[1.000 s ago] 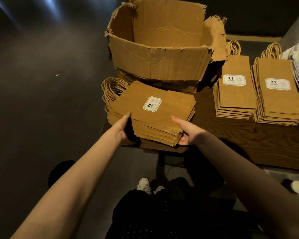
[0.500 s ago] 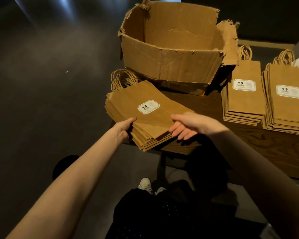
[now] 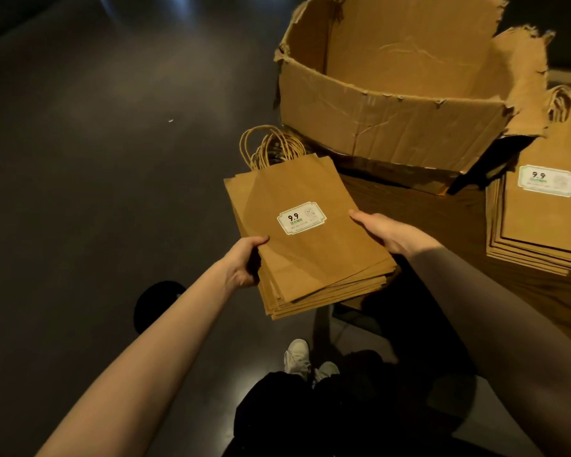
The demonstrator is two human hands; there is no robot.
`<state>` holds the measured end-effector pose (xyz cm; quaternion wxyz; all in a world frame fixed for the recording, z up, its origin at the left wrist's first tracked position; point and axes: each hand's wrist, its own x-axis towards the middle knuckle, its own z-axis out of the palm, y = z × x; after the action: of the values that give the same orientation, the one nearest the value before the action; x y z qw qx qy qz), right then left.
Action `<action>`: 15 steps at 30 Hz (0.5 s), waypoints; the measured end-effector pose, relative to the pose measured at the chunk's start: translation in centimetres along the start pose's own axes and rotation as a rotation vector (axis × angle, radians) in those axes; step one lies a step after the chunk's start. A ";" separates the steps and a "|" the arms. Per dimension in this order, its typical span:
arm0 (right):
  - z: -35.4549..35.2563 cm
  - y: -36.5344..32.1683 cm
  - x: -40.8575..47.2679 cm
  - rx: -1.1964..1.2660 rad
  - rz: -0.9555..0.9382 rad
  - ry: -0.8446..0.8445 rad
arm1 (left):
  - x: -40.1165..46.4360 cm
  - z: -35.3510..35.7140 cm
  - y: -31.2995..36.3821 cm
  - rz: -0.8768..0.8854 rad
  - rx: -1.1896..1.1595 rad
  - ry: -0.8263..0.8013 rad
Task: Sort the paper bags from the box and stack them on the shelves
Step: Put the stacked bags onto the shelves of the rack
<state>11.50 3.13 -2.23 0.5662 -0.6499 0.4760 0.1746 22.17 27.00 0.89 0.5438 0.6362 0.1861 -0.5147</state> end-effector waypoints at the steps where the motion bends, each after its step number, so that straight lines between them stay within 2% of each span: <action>1: 0.0 0.4 1.6 0.014 0.011 -0.029 | 0.3 0.0 -0.1 -0.002 -0.014 0.008; 6: 1.3 1.0 3.3 0.066 0.010 -0.091 | 0.9 -0.2 0.1 0.054 -0.013 0.035; 8: 1.7 0.8 2.8 0.093 -0.004 -0.082 | 1.0 -0.6 0.2 0.087 -0.009 0.098; 11: 2.6 0.7 2.3 0.119 0.003 -0.083 | 1.2 -1.2 -0.1 0.236 -0.023 0.242; 15: 4.0 0.6 3.8 0.136 0.018 -0.146 | 0.0 -2.4 -0.8 0.433 0.009 0.283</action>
<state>14.12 5.22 -6.73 0.6404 -0.5914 0.4500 0.1939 22.60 29.40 0.21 0.6071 0.7293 0.1173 -0.2928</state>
